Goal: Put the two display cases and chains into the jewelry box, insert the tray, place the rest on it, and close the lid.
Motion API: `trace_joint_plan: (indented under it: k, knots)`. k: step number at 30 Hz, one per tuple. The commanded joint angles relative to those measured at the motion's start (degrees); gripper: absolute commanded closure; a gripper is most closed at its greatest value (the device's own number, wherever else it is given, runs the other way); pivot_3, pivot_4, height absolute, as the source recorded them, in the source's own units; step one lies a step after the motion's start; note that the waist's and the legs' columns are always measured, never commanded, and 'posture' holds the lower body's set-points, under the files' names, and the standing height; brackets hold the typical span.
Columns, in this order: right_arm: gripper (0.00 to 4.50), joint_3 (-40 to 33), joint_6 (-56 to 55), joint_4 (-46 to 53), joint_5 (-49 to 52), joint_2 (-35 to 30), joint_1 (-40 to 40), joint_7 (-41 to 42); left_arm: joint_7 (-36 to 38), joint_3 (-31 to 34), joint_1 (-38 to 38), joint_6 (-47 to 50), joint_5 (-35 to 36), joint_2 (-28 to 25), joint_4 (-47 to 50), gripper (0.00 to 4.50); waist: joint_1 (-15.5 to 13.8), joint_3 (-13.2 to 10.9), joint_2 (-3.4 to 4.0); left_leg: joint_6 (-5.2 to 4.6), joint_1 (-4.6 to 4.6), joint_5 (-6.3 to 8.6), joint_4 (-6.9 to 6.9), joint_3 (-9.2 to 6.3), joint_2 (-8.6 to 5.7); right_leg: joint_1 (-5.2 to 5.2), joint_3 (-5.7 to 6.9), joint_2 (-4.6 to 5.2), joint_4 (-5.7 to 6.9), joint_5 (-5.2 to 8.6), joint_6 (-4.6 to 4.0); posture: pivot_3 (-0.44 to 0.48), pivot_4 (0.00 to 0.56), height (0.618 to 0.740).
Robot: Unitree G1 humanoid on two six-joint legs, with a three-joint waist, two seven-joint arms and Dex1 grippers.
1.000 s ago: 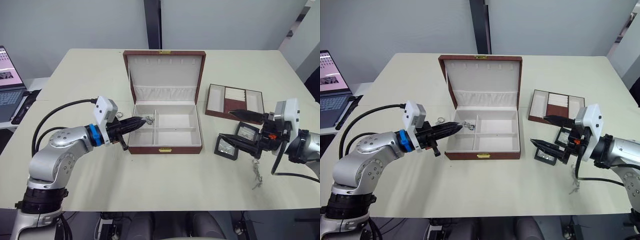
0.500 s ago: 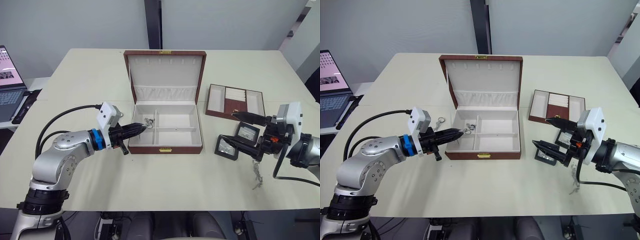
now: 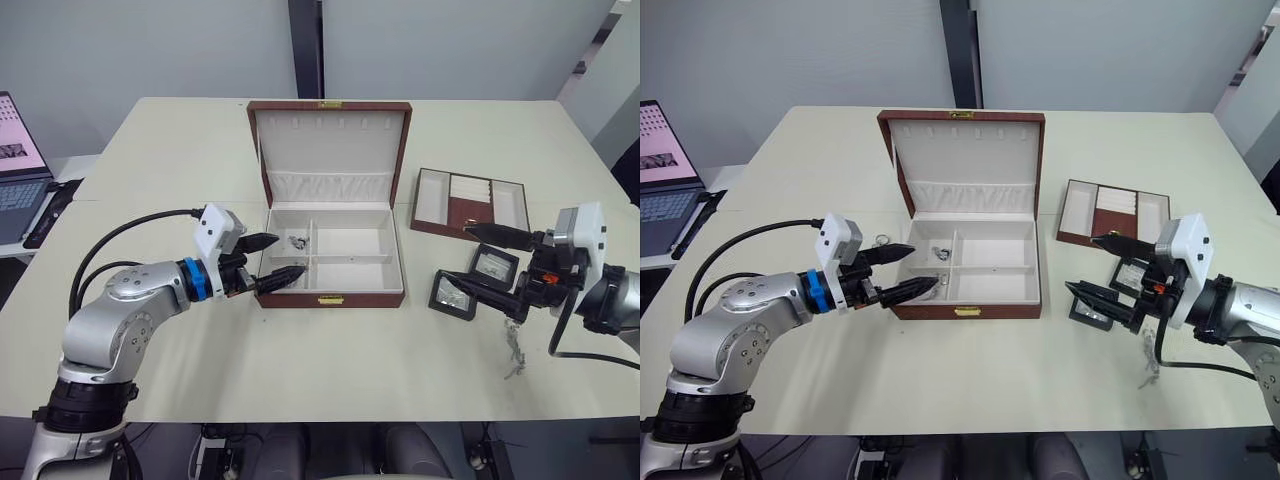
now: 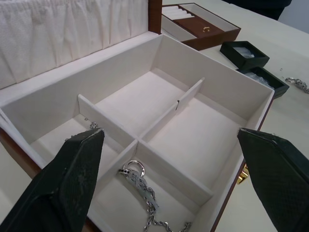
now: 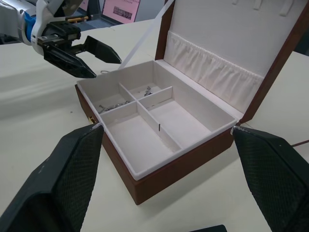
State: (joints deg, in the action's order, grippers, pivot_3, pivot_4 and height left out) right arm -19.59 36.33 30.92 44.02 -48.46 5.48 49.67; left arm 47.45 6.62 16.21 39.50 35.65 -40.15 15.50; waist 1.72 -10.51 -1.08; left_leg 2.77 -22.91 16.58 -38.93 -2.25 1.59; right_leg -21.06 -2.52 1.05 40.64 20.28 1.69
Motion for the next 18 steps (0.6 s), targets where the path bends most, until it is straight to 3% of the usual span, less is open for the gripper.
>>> trace_joint_plan:
  k: [1, 6, 10, 18]
  knots:
    - [0.00, -2.6, -2.1, -3.1, -0.7, -1.6, -0.7, 2.7, 1.0, 4.8, -1.8, 0.1, 2.3, -1.8, 2.2, 0.02, 0.0, 0.0, 0.00, 0.00, 0.00, 0.00, 0.00, 0.00, 0.00, 0.00, 0.00, 0.00, 0.00, 0.00, 0.00, 0.000, 0.150, 0.740]
    - [0.00, -4.8, -4.3, -10.9, -2.9, -3.3, -2.7, 6.6, 2.7, 11.9, -6.6, -0.9, 3.5, -4.8, 0.6, 0.02, 0.0, 0.0, 0.00, 0.00, 0.00, 0.00, 0.00, -0.01, 0.01, 0.00, -0.01, 0.01, 0.00, 0.00, 0.00, 0.000, 0.150, 0.740]
    - [0.00, -5.4, -9.7, -22.7, -8.5, -5.5, -5.0, 10.9, 4.4, 18.7, -12.5, -4.4, 0.5, -8.2, -3.4, 0.02, 0.0, 0.0, 0.00, 0.00, 0.02, 0.00, 0.01, 0.02, 0.00, 0.01, 0.00, 0.02, -0.02, 0.00, 0.00, 0.000, 0.150, 0.740]
    - [0.00, -5.5, -17.8, -39.7, -14.8, -7.5, -2.1, 14.4, 6.1, 26.9, -19.6, -9.3, -2.7, -11.6, -9.9, 0.02, 0.1, 0.0, 0.01, 0.00, 0.05, 0.00, 0.03, 0.09, 0.00, -0.01, -0.03, 0.05, 0.01, 0.00, 0.00, 0.000, 0.150, 0.740]
